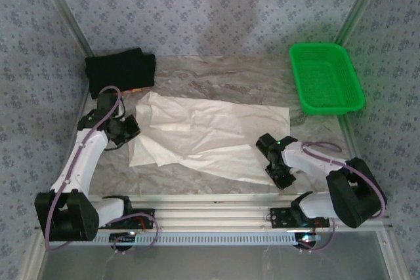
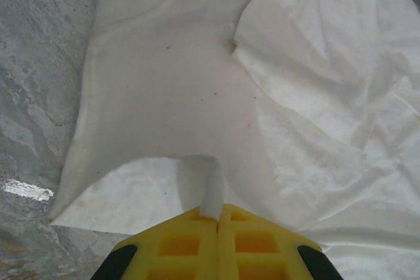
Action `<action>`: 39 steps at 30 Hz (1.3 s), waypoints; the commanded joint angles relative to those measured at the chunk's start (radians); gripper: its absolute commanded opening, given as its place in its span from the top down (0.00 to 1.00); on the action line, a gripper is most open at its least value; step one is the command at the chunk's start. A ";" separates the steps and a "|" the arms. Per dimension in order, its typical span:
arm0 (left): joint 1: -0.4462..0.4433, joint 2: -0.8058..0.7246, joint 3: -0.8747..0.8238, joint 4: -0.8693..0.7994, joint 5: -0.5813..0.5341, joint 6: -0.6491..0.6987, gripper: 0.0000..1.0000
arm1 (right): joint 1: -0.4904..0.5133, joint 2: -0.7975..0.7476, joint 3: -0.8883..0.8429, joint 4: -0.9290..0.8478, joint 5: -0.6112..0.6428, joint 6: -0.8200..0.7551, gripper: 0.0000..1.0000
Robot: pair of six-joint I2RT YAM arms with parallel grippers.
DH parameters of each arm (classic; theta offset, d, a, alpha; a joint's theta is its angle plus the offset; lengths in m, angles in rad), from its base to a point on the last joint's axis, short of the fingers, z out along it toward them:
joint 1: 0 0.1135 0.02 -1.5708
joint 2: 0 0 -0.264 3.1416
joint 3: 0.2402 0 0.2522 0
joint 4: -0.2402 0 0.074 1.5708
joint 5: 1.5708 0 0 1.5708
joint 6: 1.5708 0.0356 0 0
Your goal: Fold and stack the t-shirts
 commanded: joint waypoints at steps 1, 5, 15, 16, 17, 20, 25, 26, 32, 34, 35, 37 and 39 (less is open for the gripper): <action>-0.005 -0.020 0.003 0.002 0.016 0.014 1.00 | -0.014 0.023 -0.039 0.018 0.016 0.000 0.97; 0.004 -0.024 0.002 -0.004 0.016 0.014 1.00 | -0.027 -0.026 0.007 -0.047 0.044 -0.051 1.00; 0.056 -0.079 -0.096 -0.084 0.019 -0.039 1.00 | -0.031 -0.172 0.154 -0.281 0.064 -0.149 1.00; 0.058 -0.088 -0.108 -0.097 0.017 -0.047 1.00 | -0.032 -0.189 0.162 -0.305 0.067 -0.156 1.00; 0.060 -0.096 -0.119 -0.107 0.017 -0.052 1.00 | -0.032 -0.208 0.168 -0.327 0.070 -0.169 1.00; 0.073 -0.112 -0.162 -0.120 0.034 -0.083 1.00 | -0.045 -0.263 0.167 -0.373 0.083 -0.183 1.00; 0.110 -0.122 -0.182 -0.139 0.052 -0.114 1.00 | -0.088 -0.325 0.143 -0.375 0.079 -0.228 1.00; 0.117 -0.122 -0.172 -0.150 0.047 -0.112 1.00 | -0.102 -0.329 0.141 -0.370 0.075 -0.242 1.00; 0.153 -0.115 -0.126 -0.181 0.023 -0.099 1.00 | -0.156 -0.324 0.154 -0.334 0.065 -0.333 1.00; 0.164 -0.102 -0.112 -0.158 0.035 -0.099 1.00 | -0.178 -0.316 0.156 -0.308 0.054 -0.367 1.00; 0.167 -0.091 -0.096 -0.146 0.040 -0.096 1.00 | -0.191 -0.308 0.161 -0.298 0.049 -0.385 1.00; 0.167 -0.064 -0.054 -0.119 0.059 -0.084 1.00 | -0.217 -0.291 0.175 -0.279 0.042 -0.425 1.00; 0.145 -0.027 0.011 -0.088 0.060 -0.058 1.00 | -0.247 -0.267 0.197 -0.252 0.037 -0.474 1.00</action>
